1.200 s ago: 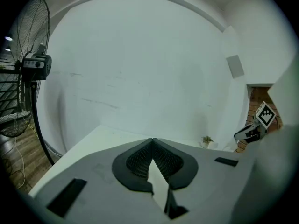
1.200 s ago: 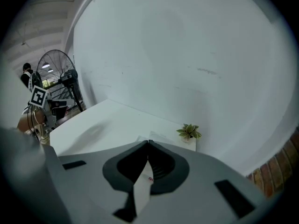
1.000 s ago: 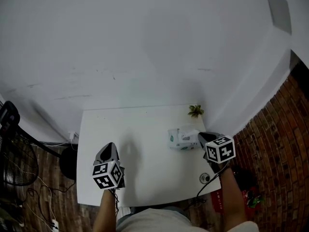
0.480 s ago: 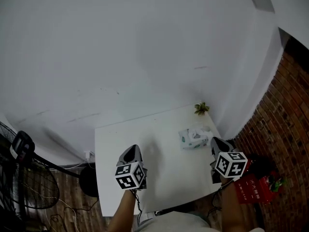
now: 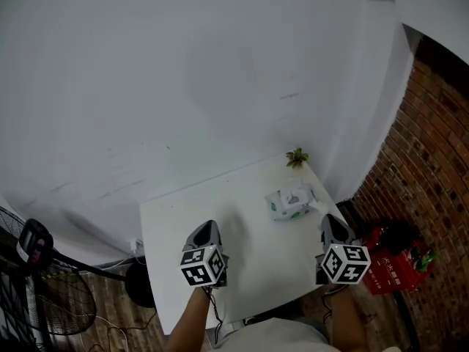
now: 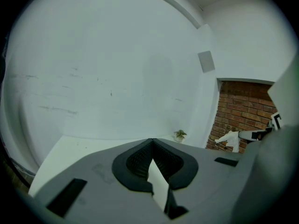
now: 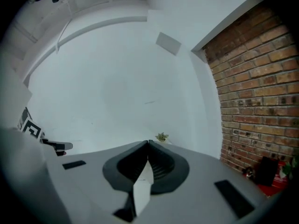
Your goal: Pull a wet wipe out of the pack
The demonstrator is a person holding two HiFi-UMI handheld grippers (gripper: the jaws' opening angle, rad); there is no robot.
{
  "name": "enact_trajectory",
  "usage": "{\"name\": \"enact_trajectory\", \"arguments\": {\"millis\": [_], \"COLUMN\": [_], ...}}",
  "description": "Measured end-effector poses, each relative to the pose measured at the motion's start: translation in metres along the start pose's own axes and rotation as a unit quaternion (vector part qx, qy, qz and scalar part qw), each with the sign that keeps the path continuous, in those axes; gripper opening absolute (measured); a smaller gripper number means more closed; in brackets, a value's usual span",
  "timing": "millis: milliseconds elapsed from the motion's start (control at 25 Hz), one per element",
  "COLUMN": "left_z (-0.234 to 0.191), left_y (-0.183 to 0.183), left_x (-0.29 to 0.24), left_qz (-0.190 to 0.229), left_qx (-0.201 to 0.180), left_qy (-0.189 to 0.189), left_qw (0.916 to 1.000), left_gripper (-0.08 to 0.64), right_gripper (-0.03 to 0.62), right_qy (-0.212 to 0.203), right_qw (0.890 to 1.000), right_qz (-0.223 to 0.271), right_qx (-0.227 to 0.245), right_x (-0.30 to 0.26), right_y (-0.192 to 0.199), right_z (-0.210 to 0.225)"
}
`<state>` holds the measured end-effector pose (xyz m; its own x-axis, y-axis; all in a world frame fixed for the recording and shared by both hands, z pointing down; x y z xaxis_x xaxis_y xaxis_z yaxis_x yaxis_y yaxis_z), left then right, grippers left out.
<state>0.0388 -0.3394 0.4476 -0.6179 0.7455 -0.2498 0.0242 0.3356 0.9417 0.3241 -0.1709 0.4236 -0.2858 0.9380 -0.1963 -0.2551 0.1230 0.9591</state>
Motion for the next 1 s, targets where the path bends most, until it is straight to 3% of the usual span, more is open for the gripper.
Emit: {"name": "enact_trajectory", "arguments": {"millis": [1000], "left_z": [0.018], "left_y": [0.007], "left_x": [-0.01], "left_qz": [-0.008], "left_qx": [-0.002], "left_qy": [0.001], "left_qw": [1.0], "left_gripper": [0.002], "right_gripper": [0.005], "right_qy": [-0.023], "right_qw": [1.0], "right_qz": [0.012], "right_qx": [-0.01], "right_x": [-0.006], "right_y": [-0.005], "right_z": [0.004]}}
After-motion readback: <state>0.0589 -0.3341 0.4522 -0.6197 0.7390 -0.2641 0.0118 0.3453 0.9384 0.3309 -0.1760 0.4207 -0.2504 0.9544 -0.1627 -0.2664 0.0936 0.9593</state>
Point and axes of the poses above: the fingertips, and each gripper's own axes: x backward along the fingers, z to its right, y out of its underside, the point moved 2 cm from there along x, backward along the fingers, and after that the axes turned 4 degrees about z, right-handed, at the moved point
